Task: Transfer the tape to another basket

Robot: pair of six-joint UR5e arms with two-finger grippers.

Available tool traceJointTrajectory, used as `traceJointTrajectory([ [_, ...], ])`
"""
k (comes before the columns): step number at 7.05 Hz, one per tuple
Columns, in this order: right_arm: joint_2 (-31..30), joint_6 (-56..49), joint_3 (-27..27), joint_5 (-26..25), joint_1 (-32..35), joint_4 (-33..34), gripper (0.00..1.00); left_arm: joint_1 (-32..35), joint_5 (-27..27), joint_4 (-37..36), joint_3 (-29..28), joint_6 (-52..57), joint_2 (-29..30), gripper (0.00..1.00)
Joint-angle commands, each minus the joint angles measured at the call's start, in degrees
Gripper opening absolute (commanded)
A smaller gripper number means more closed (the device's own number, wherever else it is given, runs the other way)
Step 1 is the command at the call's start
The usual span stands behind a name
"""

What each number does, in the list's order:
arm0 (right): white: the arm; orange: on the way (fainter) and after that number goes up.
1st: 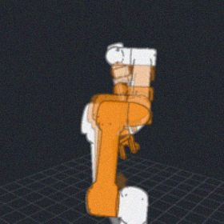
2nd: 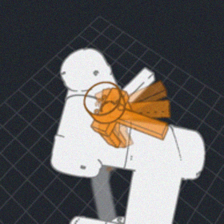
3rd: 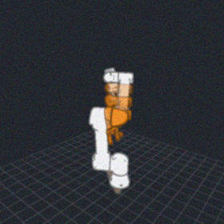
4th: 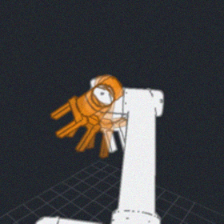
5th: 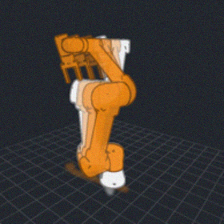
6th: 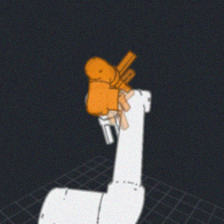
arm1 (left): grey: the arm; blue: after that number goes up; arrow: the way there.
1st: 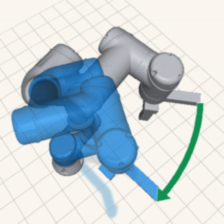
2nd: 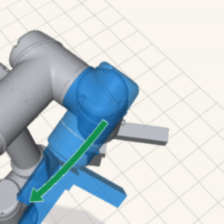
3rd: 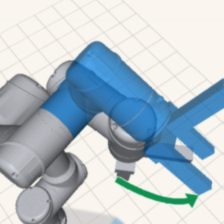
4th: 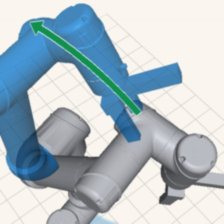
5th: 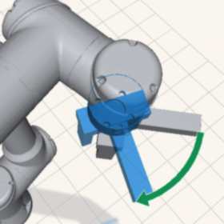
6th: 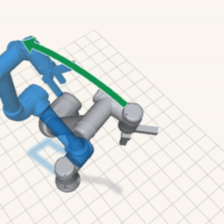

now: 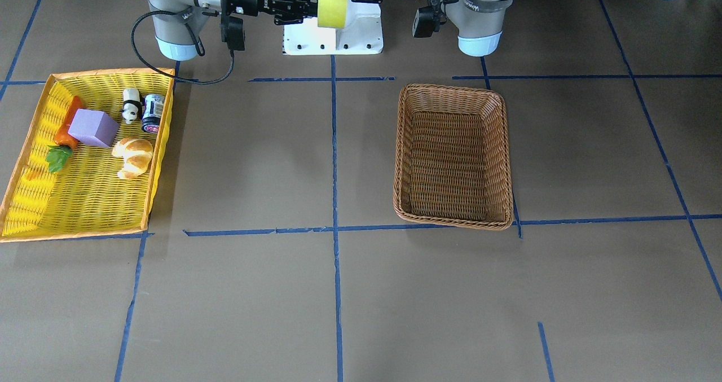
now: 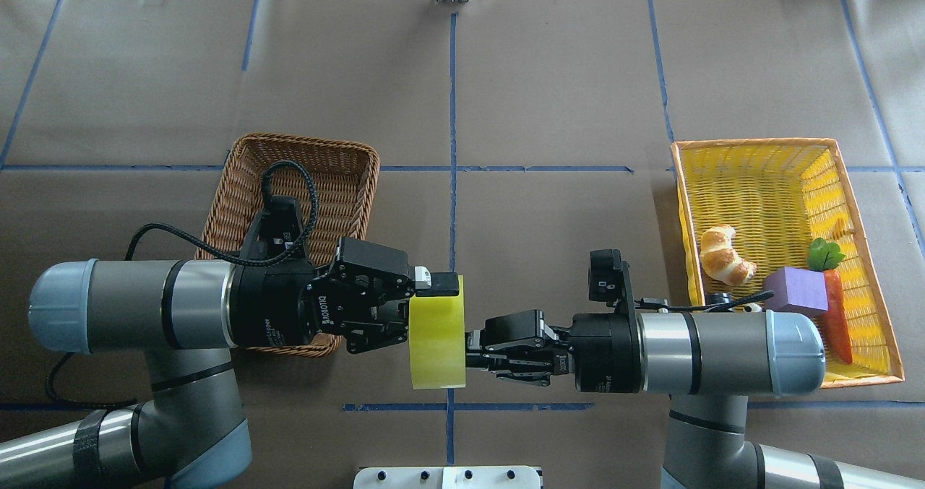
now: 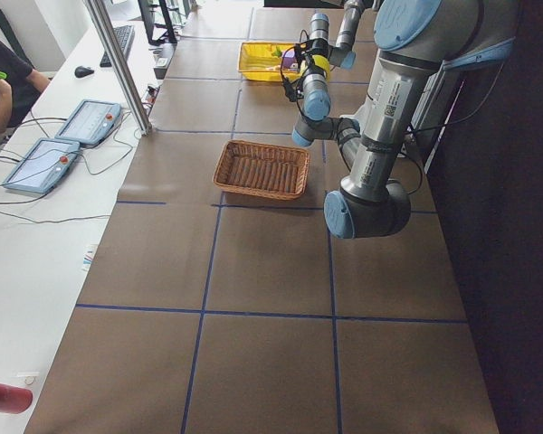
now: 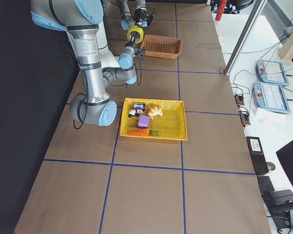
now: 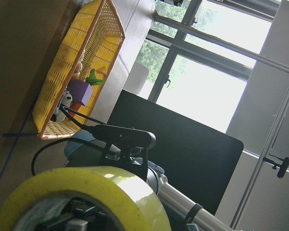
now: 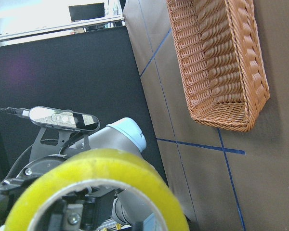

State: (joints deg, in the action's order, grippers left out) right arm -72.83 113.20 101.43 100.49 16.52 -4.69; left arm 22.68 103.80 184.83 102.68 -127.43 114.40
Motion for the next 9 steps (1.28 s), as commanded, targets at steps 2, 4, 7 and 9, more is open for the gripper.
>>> traceJointTrajectory([
  [2,0.1,0.0,0.0,-0.1,0.1,0.0,1.00,0.0,0.0,0.0,0.1,0.1,-0.1,0.07],
  [4,0.0,0.0,0.0,-0.1,0.1,0.0,1.00,0.0,0.0,0.1,0.1,0.2,-0.1,0.06],
  [7,-0.1,0.0,0.1,0.0,0.2,0.0,1.00,1.0,0.3,0.1,1.3,0.4,-0.8,0.05],
  [9,-0.5,-0.2,0.1,0.0,0.4,-0.1,1.00,4.1,0.8,0.4,3.1,0.4,-4.1,0.05],
])
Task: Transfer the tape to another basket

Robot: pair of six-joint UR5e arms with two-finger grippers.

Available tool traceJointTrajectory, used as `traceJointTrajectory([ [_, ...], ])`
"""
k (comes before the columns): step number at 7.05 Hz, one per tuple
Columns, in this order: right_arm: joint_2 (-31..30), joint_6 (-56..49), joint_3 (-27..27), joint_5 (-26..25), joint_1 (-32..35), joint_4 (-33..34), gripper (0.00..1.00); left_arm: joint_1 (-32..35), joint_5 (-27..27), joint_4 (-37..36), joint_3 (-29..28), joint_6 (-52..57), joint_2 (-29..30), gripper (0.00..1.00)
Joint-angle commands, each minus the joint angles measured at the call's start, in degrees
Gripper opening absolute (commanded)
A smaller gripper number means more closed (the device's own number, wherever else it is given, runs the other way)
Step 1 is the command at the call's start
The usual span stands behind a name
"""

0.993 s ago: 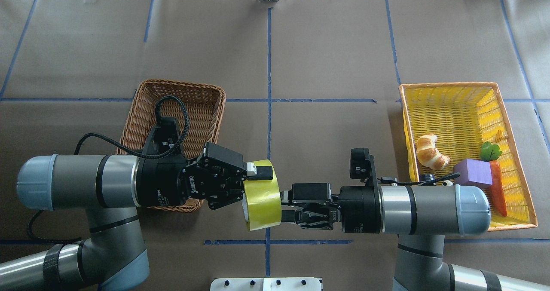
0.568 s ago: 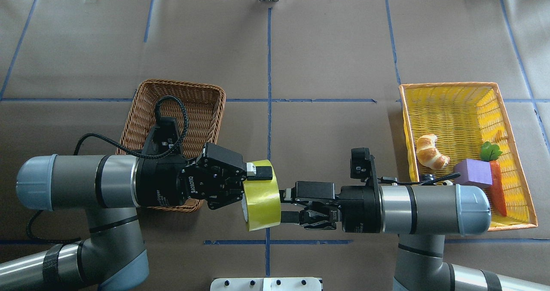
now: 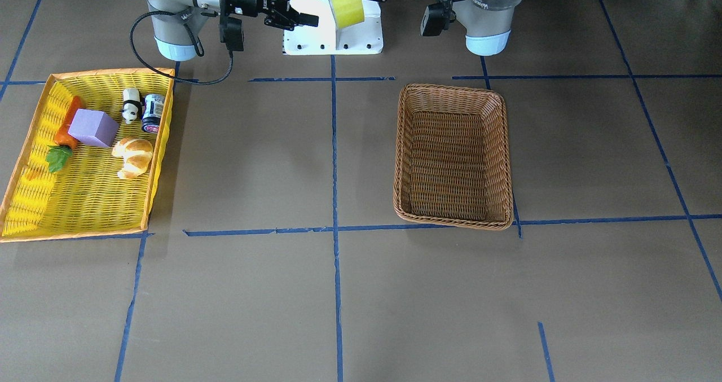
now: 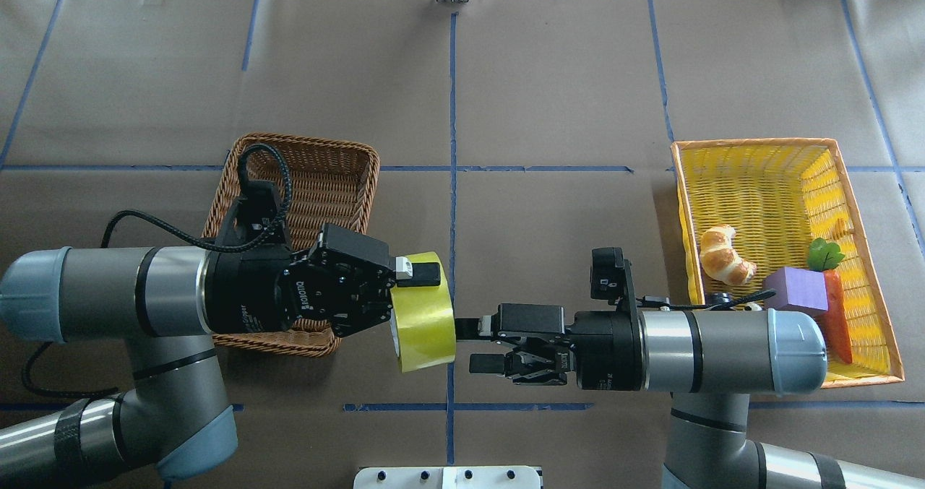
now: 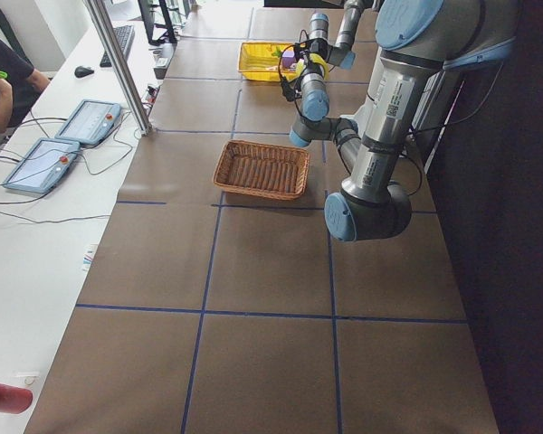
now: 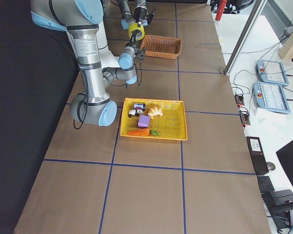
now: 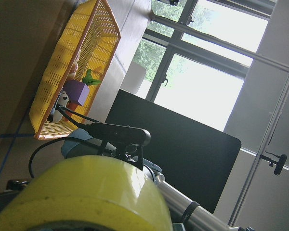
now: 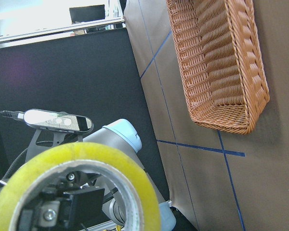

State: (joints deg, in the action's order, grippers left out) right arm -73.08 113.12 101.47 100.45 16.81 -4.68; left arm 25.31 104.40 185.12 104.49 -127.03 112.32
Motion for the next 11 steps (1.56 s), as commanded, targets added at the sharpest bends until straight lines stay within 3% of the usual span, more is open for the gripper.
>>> traceJointTrajectory([
  [1,-0.3,-0.1,0.0,0.0,0.3,0.0,1.00,3.1,0.4,0.2,2.8,0.0,-3.9,0.05],
  [4,-1.0,-2.3,0.0,0.3,6.9,1.9,1.00,10.8,7.5,-2.9,2.2,0.0,-6.5,0.04],
  [6,-2.0,-15.4,1.9,1.2,13.6,17.2,1.00,18.0,16.7,-17.9,3.8,5.0,-5.8,0.02],
  [8,-3.2,-27.0,6.6,2.0,17.7,37.1,1.00,18.1,17.9,-36.7,8.0,21.8,-5.9,0.02],
  [10,-2.8,-40.4,12.4,10.8,25.2,62.8,1.00,17.8,17.8,-57.6,12.6,36.1,-5.1,0.01],
  [11,-2.7,-47.0,14.4,12.5,27.7,72.3,1.00,17.4,17.1,-64.1,13.0,41.5,-4.4,0.01],
])
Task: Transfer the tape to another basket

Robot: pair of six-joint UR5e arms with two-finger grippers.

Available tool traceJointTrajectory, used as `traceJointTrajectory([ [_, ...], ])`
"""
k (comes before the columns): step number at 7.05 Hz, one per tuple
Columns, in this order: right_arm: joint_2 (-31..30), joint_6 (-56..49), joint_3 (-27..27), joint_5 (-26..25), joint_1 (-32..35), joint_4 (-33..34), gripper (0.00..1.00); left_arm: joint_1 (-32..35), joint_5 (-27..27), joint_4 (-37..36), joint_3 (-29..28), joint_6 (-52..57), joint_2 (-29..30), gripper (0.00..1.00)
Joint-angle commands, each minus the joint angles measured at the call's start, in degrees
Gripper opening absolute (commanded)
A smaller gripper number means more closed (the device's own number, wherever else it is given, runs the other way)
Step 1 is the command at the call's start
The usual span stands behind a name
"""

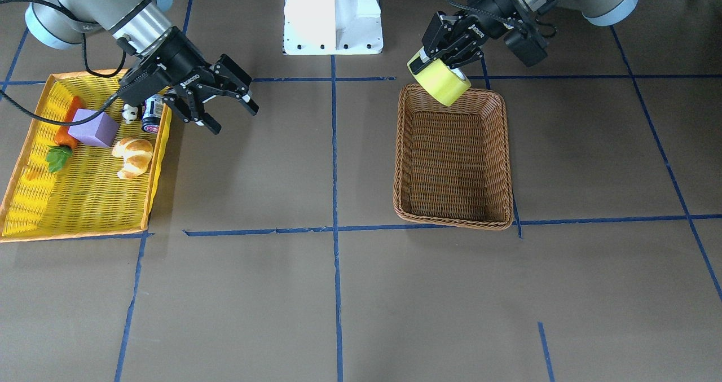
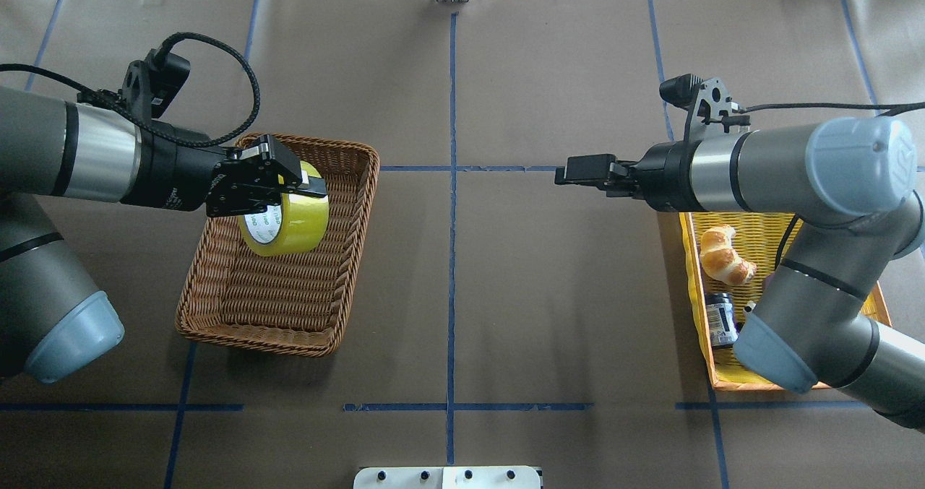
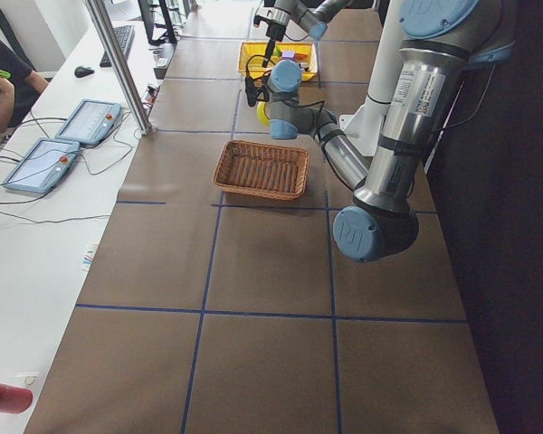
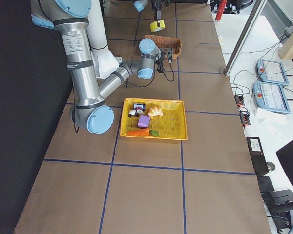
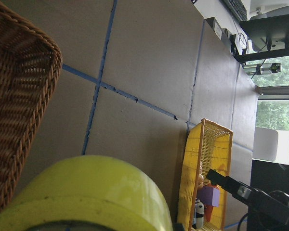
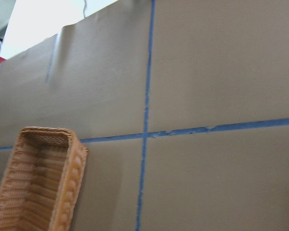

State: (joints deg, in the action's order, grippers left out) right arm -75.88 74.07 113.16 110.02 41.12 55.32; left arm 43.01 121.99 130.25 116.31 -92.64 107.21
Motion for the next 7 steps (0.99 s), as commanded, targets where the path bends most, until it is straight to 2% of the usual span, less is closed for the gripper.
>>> traceJointTrajectory([
  [1,0.1,-14.6,3.5,3.6,5.4,20.2,1.00,-0.4,-0.5,-14.9,1.2,10.9,2.3,0.01],
  [2,0.2,-22.4,3.8,3.7,7.1,26.8,1.00,-0.7,-3.0,-22.4,1.3,16.8,4.5,0.00],
  [3,0.1,-29.6,4.5,4.2,8.8,32.2,1.00,-2.8,-7.9,-31.0,1.6,22.1,7.1,0.00],
  [4,-0.2,-34.7,6.0,6.5,10.5,36.7,1.00,-5.4,-11.1,-35.8,1.5,27.1,8.0,0.00],
  [5,-1.4,-39.0,6.3,10.9,14.5,37.6,1.00,-8.0,-14.2,-36.3,0.6,31.9,7.7,0.00],
  [6,-2.7,-41.4,6.0,16.2,18.1,37.6,1.00,-9.9,-17.3,-36.4,-2.7,34.7,7.6,0.00],
  [7,-3.8,-43.2,6.0,18.4,20.1,37.6,1.00,-11.2,-20.6,-36.4,-6.9,38.8,8.1,0.00],
])
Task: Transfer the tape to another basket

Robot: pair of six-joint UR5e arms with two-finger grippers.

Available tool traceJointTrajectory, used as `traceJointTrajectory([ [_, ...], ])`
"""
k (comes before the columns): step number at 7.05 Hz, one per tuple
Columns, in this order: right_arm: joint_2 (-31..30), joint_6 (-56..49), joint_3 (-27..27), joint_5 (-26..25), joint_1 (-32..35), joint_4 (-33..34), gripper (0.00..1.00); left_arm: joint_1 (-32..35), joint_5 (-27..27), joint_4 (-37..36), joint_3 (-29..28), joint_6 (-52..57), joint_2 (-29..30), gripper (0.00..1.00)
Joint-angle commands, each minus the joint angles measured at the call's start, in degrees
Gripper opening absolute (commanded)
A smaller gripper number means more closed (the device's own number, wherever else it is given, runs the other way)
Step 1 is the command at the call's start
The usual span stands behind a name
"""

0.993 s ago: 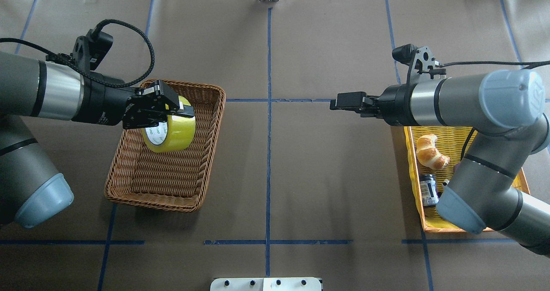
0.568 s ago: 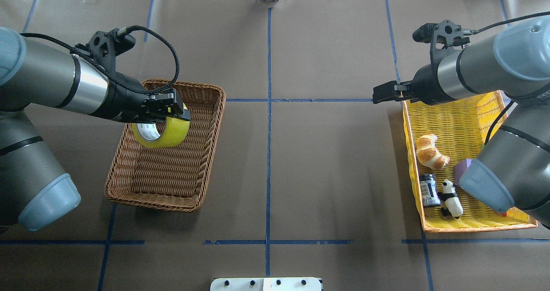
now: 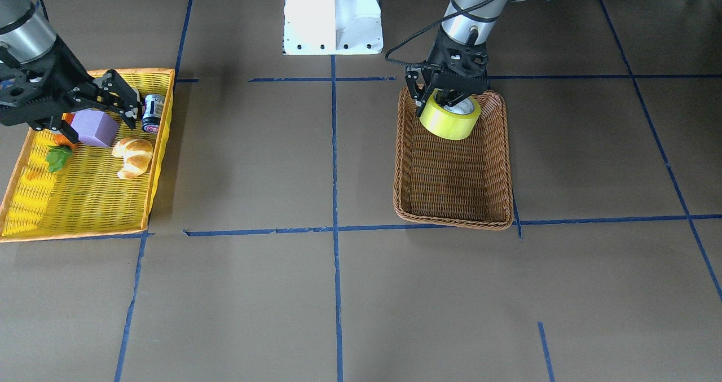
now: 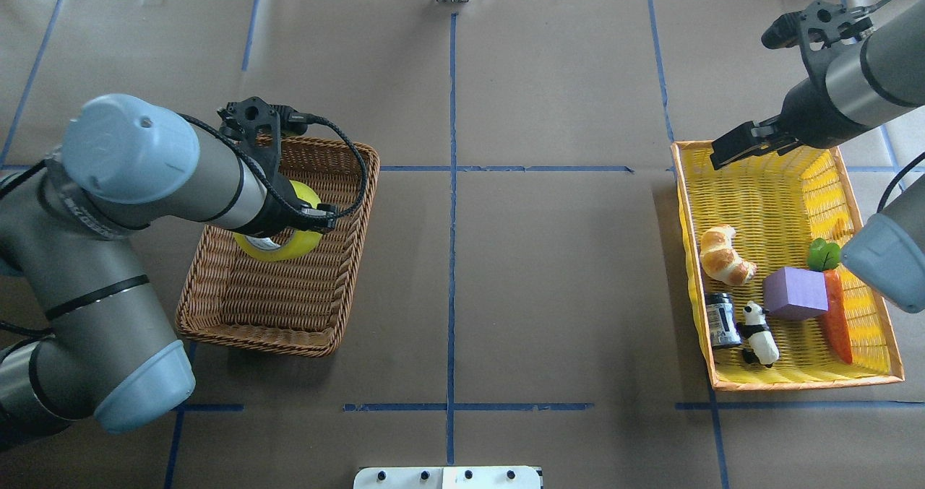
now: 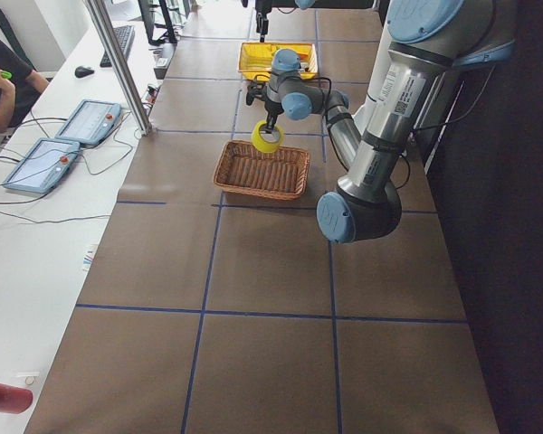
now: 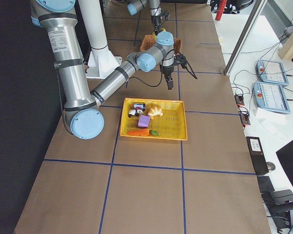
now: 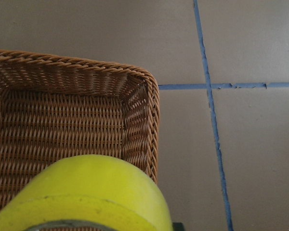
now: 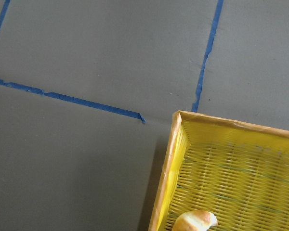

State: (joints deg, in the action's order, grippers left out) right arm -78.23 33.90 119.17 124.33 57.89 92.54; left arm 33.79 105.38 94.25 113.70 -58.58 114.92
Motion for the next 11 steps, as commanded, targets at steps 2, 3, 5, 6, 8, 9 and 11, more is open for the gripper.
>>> traceJointTrajectory([
  [2,-2.1,-3.1,0.0,4.1,3.6,0.4,1.00,-2.0,-6.6,-0.4,-8.9,10.6,0.4,0.00],
  [3,-2.3,-3.1,0.2,4.1,3.7,0.4,1.00,-1.9,-7.5,-0.5,-9.4,12.5,0.3,0.00],
  [5,-2.5,-3.1,0.2,4.1,4.0,0.4,1.00,-1.9,-7.4,-0.4,-9.0,12.8,-0.1,0.03],
  [6,-2.5,-3.1,0.2,4.1,4.0,0.4,1.00,-2.1,-7.5,-0.5,-8.8,12.8,-0.4,0.08],
  [8,-2.5,-3.1,0.2,4.1,4.2,0.4,1.00,-2.1,-7.4,-0.5,-8.3,12.8,-0.5,0.25],
  [9,-2.5,-3.1,0.2,4.1,4.1,0.4,1.00,-2.1,-7.5,-0.5,-8.0,12.7,-0.5,0.62],
  [11,-2.5,-3.1,0.1,4.1,4.2,0.4,1.00,-1.9,-7.5,-0.5,-7.7,12.6,-0.5,1.00],
])
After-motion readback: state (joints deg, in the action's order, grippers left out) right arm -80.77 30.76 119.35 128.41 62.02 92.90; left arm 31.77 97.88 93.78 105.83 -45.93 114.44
